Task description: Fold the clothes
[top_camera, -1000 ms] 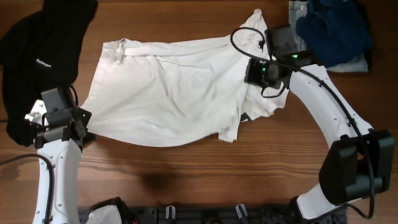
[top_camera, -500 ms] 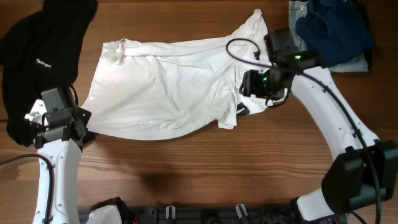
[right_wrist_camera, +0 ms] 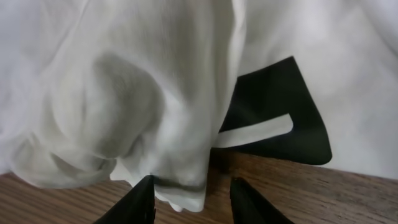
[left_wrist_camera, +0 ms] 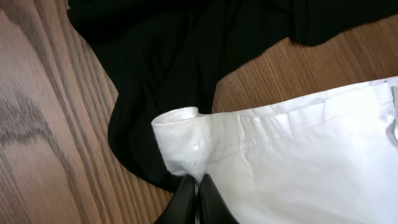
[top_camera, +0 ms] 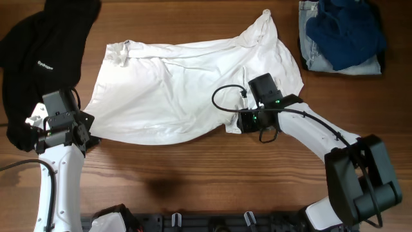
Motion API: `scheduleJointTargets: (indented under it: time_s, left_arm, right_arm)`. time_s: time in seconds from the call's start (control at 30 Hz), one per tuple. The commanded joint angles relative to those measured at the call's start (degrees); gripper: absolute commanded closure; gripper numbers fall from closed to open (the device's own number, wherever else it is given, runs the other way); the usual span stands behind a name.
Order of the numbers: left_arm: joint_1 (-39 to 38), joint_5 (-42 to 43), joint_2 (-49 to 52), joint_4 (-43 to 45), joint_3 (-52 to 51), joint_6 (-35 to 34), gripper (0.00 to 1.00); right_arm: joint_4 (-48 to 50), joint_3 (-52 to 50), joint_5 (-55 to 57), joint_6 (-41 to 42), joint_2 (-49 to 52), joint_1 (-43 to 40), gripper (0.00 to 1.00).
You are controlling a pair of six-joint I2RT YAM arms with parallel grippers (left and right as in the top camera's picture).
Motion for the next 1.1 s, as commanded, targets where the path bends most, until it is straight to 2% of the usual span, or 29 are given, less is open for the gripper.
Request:
scheduleJointTargets:
  time_s: [0.0, 0.07, 0.1, 0.13, 0.2, 0.37, 0.5, 0.63, 0.77, 0.93, 1.07]
  left_arm:
    - [0.3, -1.6, -0.5, -0.1, 0.2, 0.9, 0.96]
    - [0.4, -1.6, -0.5, -0.2, 0.2, 0.9, 0.96]
    - [0.4, -1.6, -0.5, -0.2, 0.2, 0.9, 0.96]
    - [0.4, -1.6, -0.5, -0.2, 0.2, 0.9, 0.96]
    - [0.4, -1.6, -0.5, -0.2, 0.2, 0.9, 0.96]
    - [0.4, -1.3, -3.5, -2.4, 2.3, 6.8, 0.96]
    - [0.4, 1.7, -10.4, -6.2, 6.1, 6.9, 0.96]
    - [0.3, 5.0, -18.7, -7.8, 7.3, 6.9, 0.96]
    - [0.3, 5.5, -25.1, -9.9, 7.3, 6.9, 0.96]
    - [0.3, 10.6, -29.9, -14.1, 7.3, 6.9, 0.96]
    - [0.3, 10.5, -28.6, -20.7, 7.3, 6.9, 0.96]
  right_arm:
    - [2.7, -1.6, -0.7, 1.3, 2.5, 0.2, 0.61]
    - [3.2, -1.6, -2.2, 1.3, 4.5, 0.2, 0.64]
    - [3.0, -1.6, -2.2, 1.3, 5.0, 0.2, 0.76]
    - [2.4, -1.6, -2.2, 2.6, 5.2, 0.2, 0.95]
    - [0.4, -1.2, -2.1, 5.2, 4.1, -0.2, 0.96]
    - [-18.6, 7.3, 0.5, 5.7, -8.9, -7.9, 0.96]
    - [-35.0, 16.7, 3.7, 3.7, -20.1, -14.7, 0.96]
    - [-45.1, 21.0, 5.3, 4.0, -27.7, -17.0, 0.96]
    - [-51.9, 23.0, 5.1, 6.5, -33.6, -17.0, 0.96]
    - [-57.1, 29.8, 5.1, 7.8, -40.6, -17.0, 0.96]
    - [-52.9, 30.4, 5.0, 5.6, -34.9, -17.0, 0.96]
